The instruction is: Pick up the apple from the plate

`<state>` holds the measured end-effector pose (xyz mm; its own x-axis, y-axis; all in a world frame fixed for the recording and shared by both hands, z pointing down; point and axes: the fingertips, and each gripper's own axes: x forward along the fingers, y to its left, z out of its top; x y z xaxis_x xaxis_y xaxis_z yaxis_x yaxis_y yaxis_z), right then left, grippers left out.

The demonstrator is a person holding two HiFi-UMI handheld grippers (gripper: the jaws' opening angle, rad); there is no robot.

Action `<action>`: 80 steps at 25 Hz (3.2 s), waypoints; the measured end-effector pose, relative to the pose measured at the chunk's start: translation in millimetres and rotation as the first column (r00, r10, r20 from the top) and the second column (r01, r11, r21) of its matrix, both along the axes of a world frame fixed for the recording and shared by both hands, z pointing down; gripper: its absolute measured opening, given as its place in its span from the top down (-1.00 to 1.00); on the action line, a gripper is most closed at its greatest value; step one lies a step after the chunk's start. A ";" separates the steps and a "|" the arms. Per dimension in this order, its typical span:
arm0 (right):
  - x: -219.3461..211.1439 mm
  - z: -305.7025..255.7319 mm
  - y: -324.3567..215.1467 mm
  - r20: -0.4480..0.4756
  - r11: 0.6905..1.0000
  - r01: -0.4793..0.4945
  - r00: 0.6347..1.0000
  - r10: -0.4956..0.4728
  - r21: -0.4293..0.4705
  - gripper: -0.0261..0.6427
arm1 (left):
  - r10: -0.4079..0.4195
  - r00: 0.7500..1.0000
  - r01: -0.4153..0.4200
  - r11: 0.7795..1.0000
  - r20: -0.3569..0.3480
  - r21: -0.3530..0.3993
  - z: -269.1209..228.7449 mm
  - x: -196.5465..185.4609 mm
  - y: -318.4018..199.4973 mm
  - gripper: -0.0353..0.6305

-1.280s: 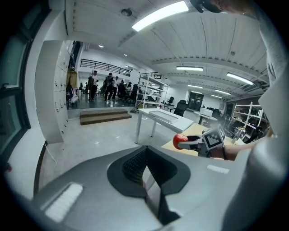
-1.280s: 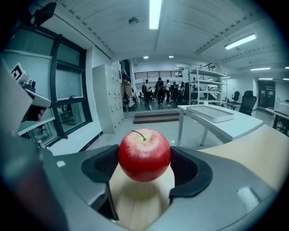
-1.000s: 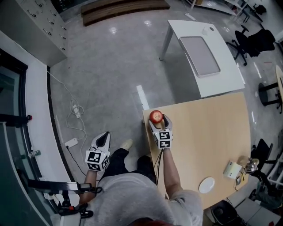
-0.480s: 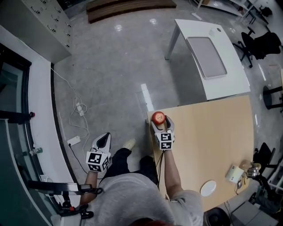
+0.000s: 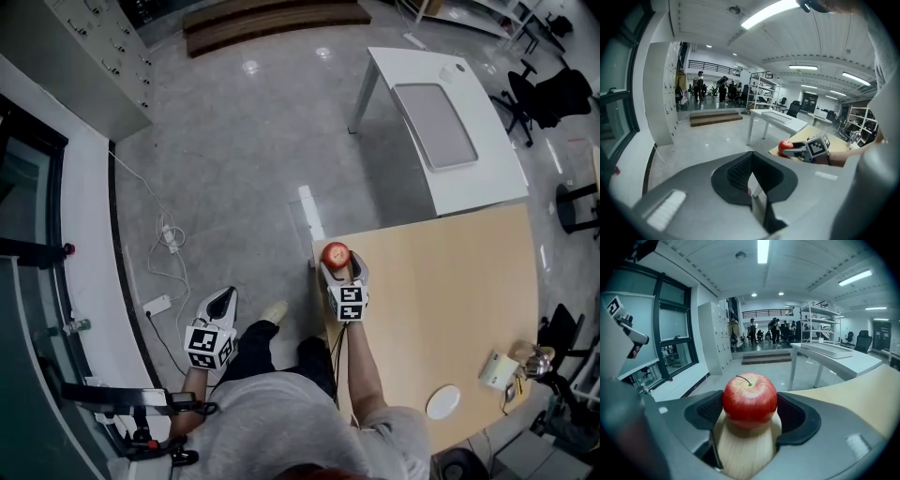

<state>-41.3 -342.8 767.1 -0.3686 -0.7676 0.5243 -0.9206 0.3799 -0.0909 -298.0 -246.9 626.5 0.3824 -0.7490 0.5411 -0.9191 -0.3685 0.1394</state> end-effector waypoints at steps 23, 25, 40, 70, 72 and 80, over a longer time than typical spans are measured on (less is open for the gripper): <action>7.8 -20.8 11.5 0.016 0.996 -0.078 0.997 0.078 0.030 -0.33 | 0.021 1.000 -0.020 0.999 -0.012 0.043 -12.3 -4.5 3.3 0.83; 9.0 -29.3 14.9 0.022 0.995 -0.087 0.996 0.086 0.043 -0.33 | 0.035 0.999 -0.034 0.998 -0.018 0.052 -14.9 -1.1 2.2 0.83; 57.0 -102.7 59.6 0.054 0.964 -0.222 0.975 0.216 0.146 -0.02 | 0.207 0.976 -0.197 0.971 -0.063 0.139 -49.7 55.8 -8.9 0.83; 185.4 -183.3 235.7 0.156 0.696 -0.671 0.739 0.655 0.256 0.67 | 0.690 0.711 -0.640 0.715 -0.137 0.281 -95.4 248.1 19.2 0.83; 194.9 -184.9 252.4 0.158 0.664 -0.701 0.709 0.687 0.260 0.69 | 0.722 0.678 -0.671 0.684 -0.138 0.286 -96.1 264.1 26.8 0.83; 222.1 -189.1 319.6 0.161 0.528 -0.804 0.580 0.799 0.274 0.85 | 0.821 0.552 -0.769 0.569 -0.148 0.293 -94.3 316.6 59.7 0.83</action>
